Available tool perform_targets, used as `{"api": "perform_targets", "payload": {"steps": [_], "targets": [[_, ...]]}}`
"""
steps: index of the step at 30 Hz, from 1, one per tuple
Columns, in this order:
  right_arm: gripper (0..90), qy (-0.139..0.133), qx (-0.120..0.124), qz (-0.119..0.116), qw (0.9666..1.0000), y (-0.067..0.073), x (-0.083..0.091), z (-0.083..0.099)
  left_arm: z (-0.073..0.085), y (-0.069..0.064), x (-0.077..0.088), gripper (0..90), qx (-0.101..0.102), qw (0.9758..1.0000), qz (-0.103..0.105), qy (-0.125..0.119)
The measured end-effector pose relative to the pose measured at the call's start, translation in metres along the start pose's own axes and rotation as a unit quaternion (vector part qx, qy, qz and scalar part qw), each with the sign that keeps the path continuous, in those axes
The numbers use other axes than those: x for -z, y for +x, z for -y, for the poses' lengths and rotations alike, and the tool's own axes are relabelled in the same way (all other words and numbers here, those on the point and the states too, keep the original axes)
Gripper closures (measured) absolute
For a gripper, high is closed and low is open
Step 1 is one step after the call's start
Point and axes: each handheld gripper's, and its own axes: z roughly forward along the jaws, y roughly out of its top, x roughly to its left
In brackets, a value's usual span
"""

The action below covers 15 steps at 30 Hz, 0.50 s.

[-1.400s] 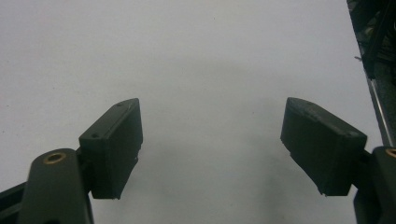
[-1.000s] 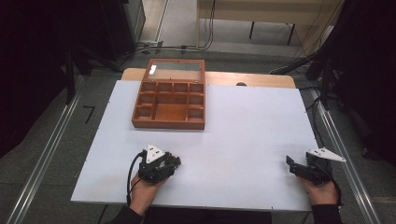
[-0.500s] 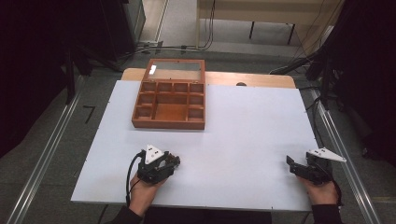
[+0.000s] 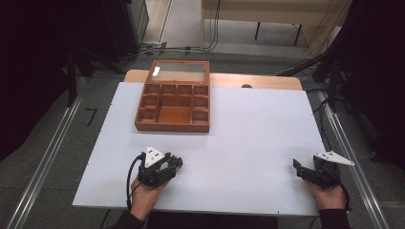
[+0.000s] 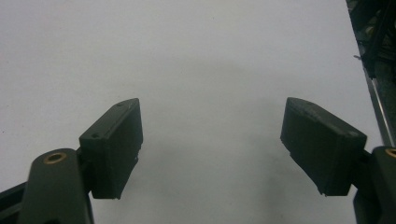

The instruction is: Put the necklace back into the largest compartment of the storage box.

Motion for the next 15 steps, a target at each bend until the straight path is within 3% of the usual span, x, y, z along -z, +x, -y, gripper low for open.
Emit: {"api": "perform_targets", "payload": {"steps": [15], "targets": [[19.3,0.0,0.0,0.0,1.0,0.0005,0.0001,-0.0001,-0.0081,0.0071,0.0052,55.0,0.009,0.9999,-0.004,-0.011]]}}
